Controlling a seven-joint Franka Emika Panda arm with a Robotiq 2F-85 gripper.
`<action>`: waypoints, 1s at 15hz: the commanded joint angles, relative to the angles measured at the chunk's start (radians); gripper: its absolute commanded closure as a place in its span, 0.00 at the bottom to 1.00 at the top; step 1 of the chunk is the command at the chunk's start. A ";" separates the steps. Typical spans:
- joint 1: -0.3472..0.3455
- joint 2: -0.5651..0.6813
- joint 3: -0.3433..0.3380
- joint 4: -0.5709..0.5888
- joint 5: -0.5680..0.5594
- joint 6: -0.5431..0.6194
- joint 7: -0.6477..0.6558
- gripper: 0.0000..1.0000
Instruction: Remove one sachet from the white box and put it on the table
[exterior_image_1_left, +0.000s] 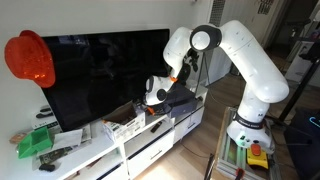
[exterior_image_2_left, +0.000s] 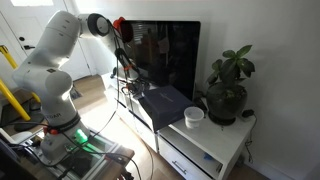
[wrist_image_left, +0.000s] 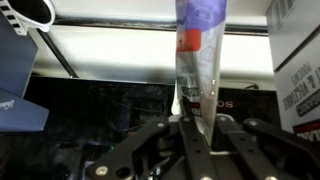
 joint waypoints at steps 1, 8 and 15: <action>-0.095 0.046 0.135 -0.005 -0.045 -0.100 -0.011 0.97; -0.173 0.058 0.201 -0.011 -0.058 -0.089 -0.031 0.97; -0.186 0.065 0.211 -0.004 -0.054 -0.073 -0.087 0.34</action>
